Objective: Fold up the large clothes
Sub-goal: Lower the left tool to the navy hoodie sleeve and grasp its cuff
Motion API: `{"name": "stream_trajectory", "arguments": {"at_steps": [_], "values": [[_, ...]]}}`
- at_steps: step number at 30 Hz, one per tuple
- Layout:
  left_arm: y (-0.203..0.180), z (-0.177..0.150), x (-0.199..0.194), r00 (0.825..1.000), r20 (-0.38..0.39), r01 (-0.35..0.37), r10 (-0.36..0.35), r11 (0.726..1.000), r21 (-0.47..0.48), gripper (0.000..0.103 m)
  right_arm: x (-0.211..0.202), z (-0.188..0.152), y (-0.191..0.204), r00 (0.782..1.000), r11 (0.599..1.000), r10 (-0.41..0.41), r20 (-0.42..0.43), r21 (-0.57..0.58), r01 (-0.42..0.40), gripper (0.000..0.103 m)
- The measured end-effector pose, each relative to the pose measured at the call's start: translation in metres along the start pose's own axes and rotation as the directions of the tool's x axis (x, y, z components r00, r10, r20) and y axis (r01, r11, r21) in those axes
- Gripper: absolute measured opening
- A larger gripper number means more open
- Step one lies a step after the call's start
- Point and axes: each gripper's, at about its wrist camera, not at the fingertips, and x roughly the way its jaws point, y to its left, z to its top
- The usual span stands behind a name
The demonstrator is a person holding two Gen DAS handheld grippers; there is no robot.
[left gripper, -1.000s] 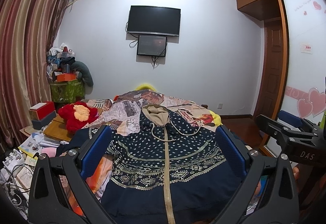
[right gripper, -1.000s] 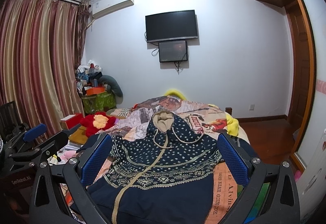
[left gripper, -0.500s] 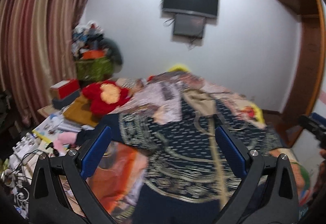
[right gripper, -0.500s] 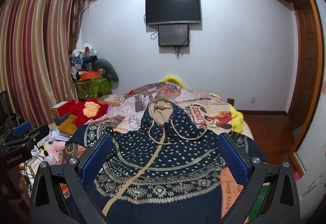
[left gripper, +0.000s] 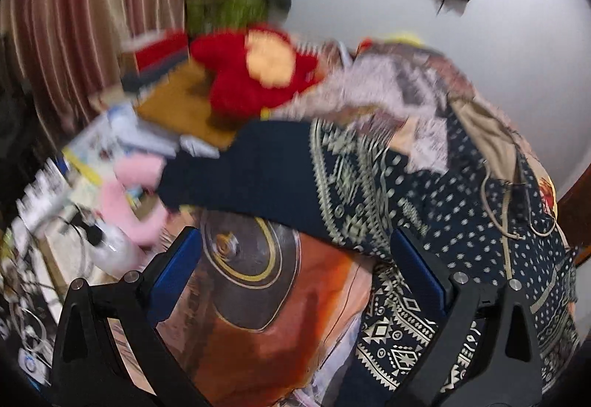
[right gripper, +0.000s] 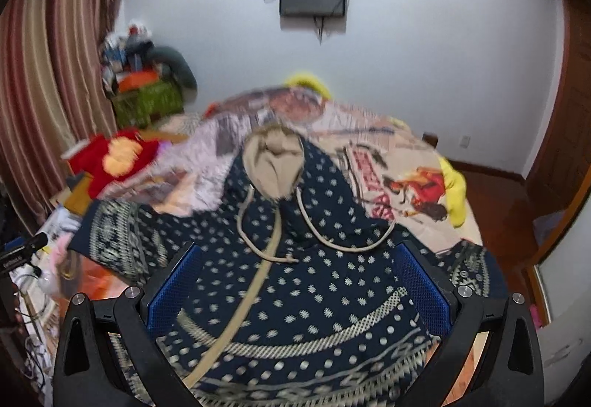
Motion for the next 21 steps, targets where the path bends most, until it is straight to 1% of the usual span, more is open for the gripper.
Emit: {"name": "stream_trajectory", "arguments": {"at_steps": [2, 5, 6, 8, 9, 10, 11, 13, 15, 16, 17, 18, 19, 20, 21], "values": [[0.004, 0.003, 0.022, 0.997, -0.075, 0.028, -0.031, 0.999, -0.028, 0.102, 0.026, 0.004, -0.003, 0.999, 1.0, -0.008, -0.044, -0.003, 0.008, 0.103], [0.01, 0.007, 0.045, 0.988, -0.138, 0.062, -0.072, 0.995, -0.074, 0.102, 0.063, 0.007, -0.004, 0.993, 1.0, -0.025, -0.112, -0.01, 0.024, 0.103], [0.015, 0.01, 0.054, 0.982, -0.164, 0.077, -0.094, 0.992, -0.104, 0.102, 0.074, 0.008, -0.004, 0.991, 0.999, -0.03, -0.129, -0.02, 0.028, 0.103], [0.022, 0.014, 0.066, 0.972, -0.191, 0.107, -0.137, 0.981, -0.16, 0.102, 0.093, 0.007, -0.002, 0.986, 0.998, -0.033, -0.163, -0.055, 0.025, 0.103], [0.03, 0.017, 0.075, 0.963, -0.206, 0.129, -0.174, 0.968, -0.216, 0.1, 0.101, 0.007, 0.0, 0.984, 0.997, -0.032, -0.176, -0.072, 0.02, 0.103], [0.035, 0.018, 0.08, 0.958, -0.213, 0.136, -0.192, 0.958, -0.251, 0.098, 0.109, 0.007, 0.003, 0.982, 0.996, -0.029, -0.188, -0.09, 0.012, 0.103], [0.042, 0.021, 0.086, 0.956, -0.211, 0.139, -0.205, 0.946, -0.293, 0.098, 0.115, 0.007, 0.005, 0.98, 0.995, -0.021, -0.197, -0.102, 0.001, 0.103], [0.05, 0.027, 0.091, 0.958, -0.193, 0.14, -0.212, 0.933, -0.332, 0.098, 0.126, 0.007, 0.009, 0.976, 0.992, 0.012, -0.217, -0.118, -0.038, 0.103], [0.056, 0.035, 0.097, 0.963, -0.177, 0.135, -0.205, 0.93, -0.343, 0.093, 0.136, 0.007, 0.015, 0.971, 0.989, 0.039, -0.234, -0.13, -0.072, 0.103], [0.058, 0.038, 0.1, 0.965, -0.177, 0.123, -0.193, 0.931, -0.343, 0.087, 0.14, 0.007, 0.019, 0.969, 0.987, 0.05, -0.243, -0.136, -0.085, 0.103], [0.061, 0.041, 0.103, 0.969, -0.179, 0.099, -0.17, 0.932, -0.348, 0.077, 0.143, 0.007, 0.021, 0.967, 0.986, 0.056, -0.249, -0.14, -0.093, 0.103], [0.063, 0.044, 0.107, 0.97, -0.184, 0.086, -0.159, 0.931, -0.354, 0.073, 0.147, 0.007, 0.024, 0.965, 0.985, 0.063, -0.256, -0.141, -0.102, 0.103], [0.066, 0.046, 0.109, 0.972, -0.183, 0.07, -0.144, 0.931, -0.358, 0.065, 0.15, 0.007, 0.026, 0.961, 0.983, 0.075, -0.265, -0.14, -0.116, 0.103], [0.067, 0.05, 0.112, 0.974, -0.177, 0.07, -0.143, 0.928, -0.365, 0.057, 0.153, 0.007, 0.027, 0.958, 0.982, 0.087, -0.272, -0.137, -0.128, 0.103], [0.068, 0.053, 0.113, 0.975, -0.168, 0.075, -0.146, 0.925, -0.372, 0.052, 0.155, 0.006, 0.028, 0.956, 0.982, 0.095, -0.278, -0.134, -0.137, 0.103]]}}
